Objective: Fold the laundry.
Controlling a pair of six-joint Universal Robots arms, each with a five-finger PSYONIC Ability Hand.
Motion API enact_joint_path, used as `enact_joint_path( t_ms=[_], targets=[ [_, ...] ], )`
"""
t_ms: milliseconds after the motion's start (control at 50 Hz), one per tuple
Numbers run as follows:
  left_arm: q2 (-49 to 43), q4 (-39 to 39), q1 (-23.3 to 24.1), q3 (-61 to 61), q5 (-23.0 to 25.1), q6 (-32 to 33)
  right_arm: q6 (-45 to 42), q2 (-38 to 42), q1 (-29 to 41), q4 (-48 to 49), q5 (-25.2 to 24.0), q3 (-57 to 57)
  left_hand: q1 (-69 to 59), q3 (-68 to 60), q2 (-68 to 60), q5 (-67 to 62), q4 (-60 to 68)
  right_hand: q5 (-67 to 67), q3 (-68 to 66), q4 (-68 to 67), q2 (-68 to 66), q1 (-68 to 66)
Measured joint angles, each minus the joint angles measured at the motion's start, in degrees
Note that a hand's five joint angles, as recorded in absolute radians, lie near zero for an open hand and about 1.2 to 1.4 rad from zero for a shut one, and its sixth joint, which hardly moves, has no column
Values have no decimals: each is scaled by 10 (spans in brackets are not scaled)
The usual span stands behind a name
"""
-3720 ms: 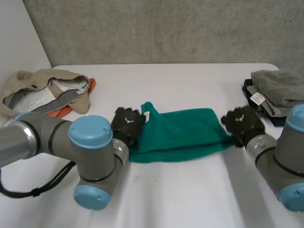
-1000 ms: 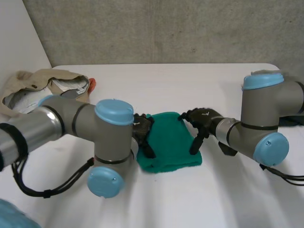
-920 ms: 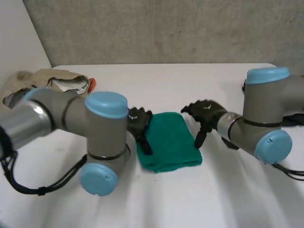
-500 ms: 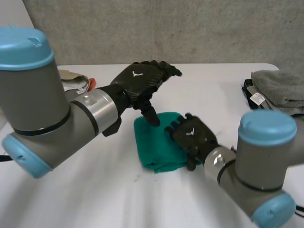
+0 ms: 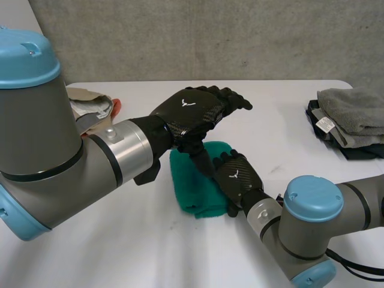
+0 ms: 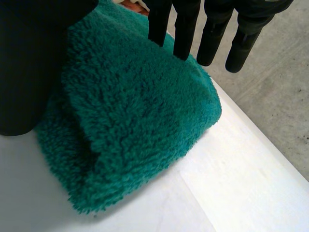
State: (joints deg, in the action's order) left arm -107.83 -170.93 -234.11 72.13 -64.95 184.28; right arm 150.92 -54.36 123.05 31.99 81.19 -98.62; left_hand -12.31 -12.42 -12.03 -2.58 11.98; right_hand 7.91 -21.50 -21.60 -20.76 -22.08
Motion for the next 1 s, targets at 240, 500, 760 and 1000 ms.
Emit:
enact_joint_path(
  t_ms=[240,500,760,1000],
  targets=[
    [-2,-9,0,1,-2,-2,4,14,2,5,0,45,0,0,0,0,0,36,-3,-3,-2,-2],
    [0,-13,-3,2,-2,-3,10,15,2,11,2,93,0,0,0,0,0,455,-449,-468,-453,-389],
    [20,-47,-6,-21,-7,-12,91,-52,-77,17,5,222,0,0,0,0,0,455,-449,-470,-453,-389],
    [26,-63,-6,-17,-7,-38,149,-29,-319,15,-56,327,0,0,0,0,0,461,-453,-471,-453,-389]
  ],
)
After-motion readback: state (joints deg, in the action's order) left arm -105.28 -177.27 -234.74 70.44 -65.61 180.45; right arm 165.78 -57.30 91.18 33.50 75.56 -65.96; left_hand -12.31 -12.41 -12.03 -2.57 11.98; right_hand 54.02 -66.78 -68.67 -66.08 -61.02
